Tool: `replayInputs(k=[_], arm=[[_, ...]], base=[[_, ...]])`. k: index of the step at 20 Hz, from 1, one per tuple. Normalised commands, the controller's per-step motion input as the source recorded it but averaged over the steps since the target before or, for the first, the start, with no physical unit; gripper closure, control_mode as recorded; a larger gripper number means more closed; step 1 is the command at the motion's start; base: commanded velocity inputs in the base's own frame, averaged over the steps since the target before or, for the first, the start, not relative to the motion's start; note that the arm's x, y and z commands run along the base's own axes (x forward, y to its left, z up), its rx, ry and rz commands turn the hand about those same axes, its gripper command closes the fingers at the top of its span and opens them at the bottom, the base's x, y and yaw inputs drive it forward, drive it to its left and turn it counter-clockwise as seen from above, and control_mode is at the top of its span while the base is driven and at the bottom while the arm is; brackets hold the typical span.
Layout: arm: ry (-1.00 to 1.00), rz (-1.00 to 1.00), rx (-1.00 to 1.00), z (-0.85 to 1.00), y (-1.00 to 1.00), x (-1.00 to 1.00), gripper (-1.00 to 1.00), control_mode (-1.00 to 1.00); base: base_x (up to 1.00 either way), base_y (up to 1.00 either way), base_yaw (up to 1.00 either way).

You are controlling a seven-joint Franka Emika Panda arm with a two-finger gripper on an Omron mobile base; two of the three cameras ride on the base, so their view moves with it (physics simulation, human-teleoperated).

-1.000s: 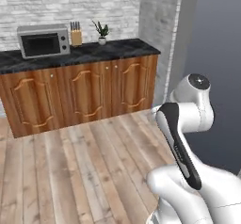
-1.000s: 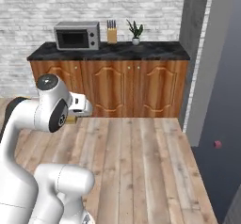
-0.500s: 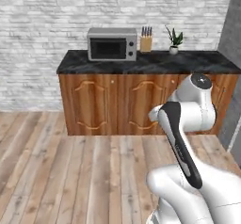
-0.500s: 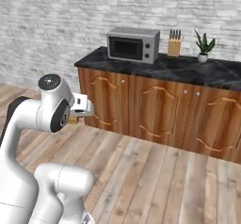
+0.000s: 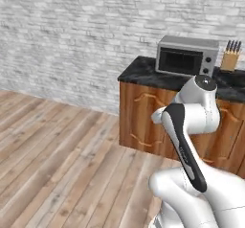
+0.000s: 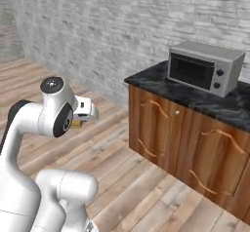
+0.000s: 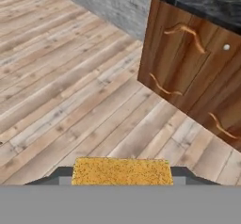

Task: Take the donut and cake from the fridge and place them on the empty tray on the dining counter.

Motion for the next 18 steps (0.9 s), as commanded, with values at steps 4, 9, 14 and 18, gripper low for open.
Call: replayInputs(k=[4, 9, 14, 18], arm=[[0.0, 0.0, 0.0, 0.0, 0.0, 0.0, 1.0, 1.0], [0.0, 0.0, 0.0, 0.0, 0.0, 0.0, 1.0, 1.0], [0.0, 0.0, 0.0, 0.0, 0.0, 0.0, 1.0, 1.0], [0.0, 0.0, 0.0, 0.0, 0.0, 0.0, 1.0, 1.0]], base=[[1.0, 0.11, 0.58], [1.0, 0.17, 0.54], [1.0, 0.06, 0.54], [0.99, 0.0, 0.57]])
